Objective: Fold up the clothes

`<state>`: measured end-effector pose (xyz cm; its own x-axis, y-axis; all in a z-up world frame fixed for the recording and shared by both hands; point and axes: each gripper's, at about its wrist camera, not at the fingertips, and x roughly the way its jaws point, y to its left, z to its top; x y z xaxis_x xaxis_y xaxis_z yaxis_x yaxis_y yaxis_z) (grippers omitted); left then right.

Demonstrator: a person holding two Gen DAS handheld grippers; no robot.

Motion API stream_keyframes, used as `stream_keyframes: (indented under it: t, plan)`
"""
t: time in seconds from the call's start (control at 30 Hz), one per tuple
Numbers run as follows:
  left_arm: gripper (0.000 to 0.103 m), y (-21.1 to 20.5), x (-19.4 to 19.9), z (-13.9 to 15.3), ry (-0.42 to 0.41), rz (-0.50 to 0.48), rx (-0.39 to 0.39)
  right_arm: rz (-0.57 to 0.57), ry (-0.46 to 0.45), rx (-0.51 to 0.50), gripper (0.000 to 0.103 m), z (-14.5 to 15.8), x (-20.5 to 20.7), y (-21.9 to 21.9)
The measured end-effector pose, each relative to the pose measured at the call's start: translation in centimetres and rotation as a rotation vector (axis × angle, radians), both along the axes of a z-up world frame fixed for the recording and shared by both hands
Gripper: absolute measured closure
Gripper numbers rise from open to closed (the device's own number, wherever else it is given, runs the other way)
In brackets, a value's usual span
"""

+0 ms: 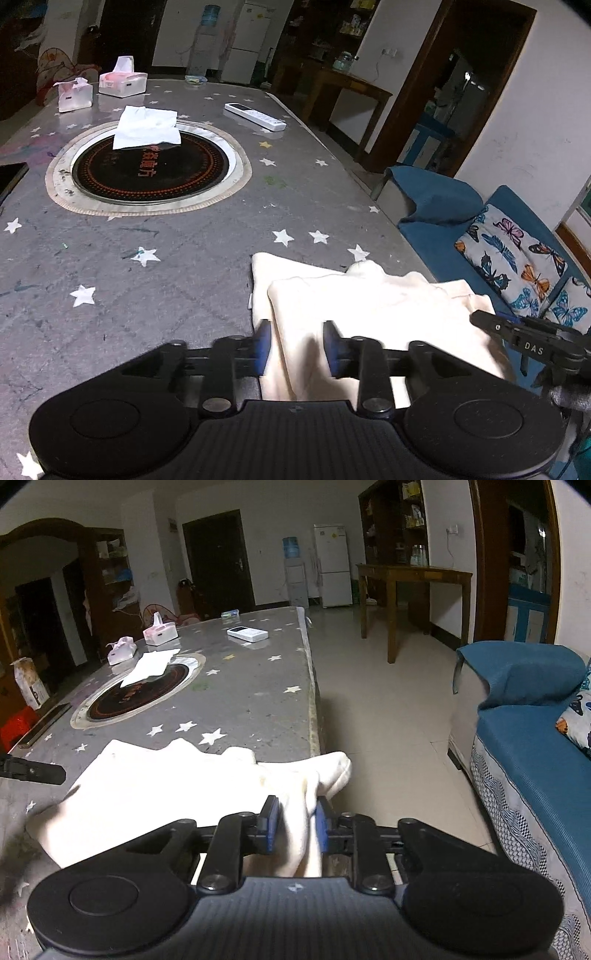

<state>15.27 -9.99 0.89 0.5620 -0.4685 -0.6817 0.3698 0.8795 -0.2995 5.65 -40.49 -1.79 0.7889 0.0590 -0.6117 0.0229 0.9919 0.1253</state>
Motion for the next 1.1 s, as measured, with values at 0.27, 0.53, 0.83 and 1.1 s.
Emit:
stream_keyframes:
  t: [0.27, 0.53, 0.83, 1.1]
  plan:
    - [0.092, -1.1, -0.4, -2.0, 0.04, -0.049, 0.027, 0.017, 0.018, -0.041, 0.088, -0.8, 0.8, 1.1]
    - [0.094, 1.1, -1.2, -2.0, 0.041, -0.022, 0.028, 0.038, 0.022, -0.012, 0.083, -0.9, 1.8, 1.3]
    - [0.088, 1.7, -1.2, -0.7, 0.012, 0.005, 0.031, 0.07, -0.058, -0.046, 0.081, 1.5, 1.3, 2.7]
    - [0.088, 1.1, -0.2, -0.2, 0.001, -0.003, 0.011, 0.173, 0.002, -0.044, 0.081, 0.2, 4.1, 6.2]
